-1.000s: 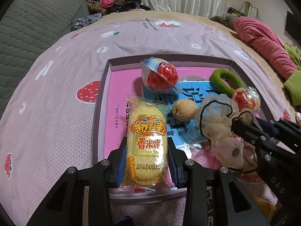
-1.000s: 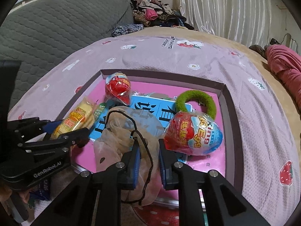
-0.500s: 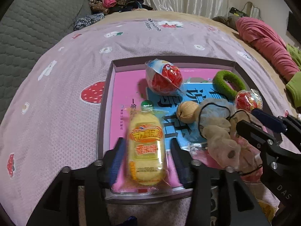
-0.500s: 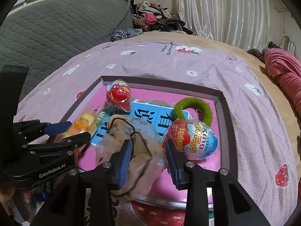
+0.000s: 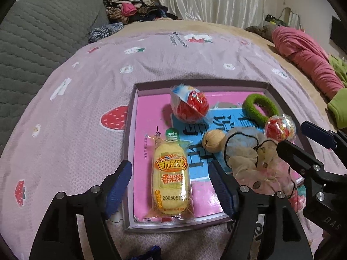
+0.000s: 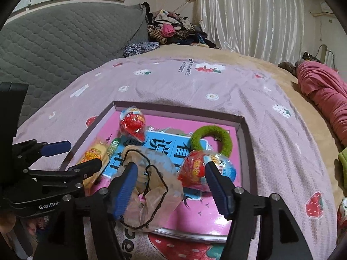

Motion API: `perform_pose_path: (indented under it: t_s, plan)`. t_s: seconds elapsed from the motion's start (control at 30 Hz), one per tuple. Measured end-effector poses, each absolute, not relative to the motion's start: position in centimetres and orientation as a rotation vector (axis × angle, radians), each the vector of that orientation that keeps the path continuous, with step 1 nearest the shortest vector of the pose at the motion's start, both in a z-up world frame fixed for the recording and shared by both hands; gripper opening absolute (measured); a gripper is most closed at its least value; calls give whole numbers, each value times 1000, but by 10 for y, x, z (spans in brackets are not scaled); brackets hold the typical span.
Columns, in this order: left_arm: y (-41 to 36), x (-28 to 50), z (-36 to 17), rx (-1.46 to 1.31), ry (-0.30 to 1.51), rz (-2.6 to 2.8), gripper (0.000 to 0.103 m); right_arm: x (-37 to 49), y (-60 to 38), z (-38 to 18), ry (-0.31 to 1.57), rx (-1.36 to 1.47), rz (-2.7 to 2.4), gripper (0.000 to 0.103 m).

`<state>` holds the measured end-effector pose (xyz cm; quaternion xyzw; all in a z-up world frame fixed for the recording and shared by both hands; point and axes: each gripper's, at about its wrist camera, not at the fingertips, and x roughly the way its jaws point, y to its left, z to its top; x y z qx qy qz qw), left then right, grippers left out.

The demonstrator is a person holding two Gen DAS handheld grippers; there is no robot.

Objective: Organize objects
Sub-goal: 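Release the rice-cake pack in the tray with the left tool while the right tool releases the mesh bag, then withdraw both open tools from the tray toward the Oreo pack and remaining rice-cake pack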

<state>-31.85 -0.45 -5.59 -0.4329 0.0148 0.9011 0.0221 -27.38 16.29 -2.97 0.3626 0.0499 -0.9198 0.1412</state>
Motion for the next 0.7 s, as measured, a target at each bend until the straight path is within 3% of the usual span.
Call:
perform_pose_path:
  t_s: [0.4, 0.7]
  plan:
    - [-14, -298, -15, -1266, 18, 2857, 81, -246, 168, 26, 174, 896, -2752, 86]
    - [-19, -271, 24, -1183, -39, 2899, 82, -215, 155, 67, 307, 765, -2823, 96]
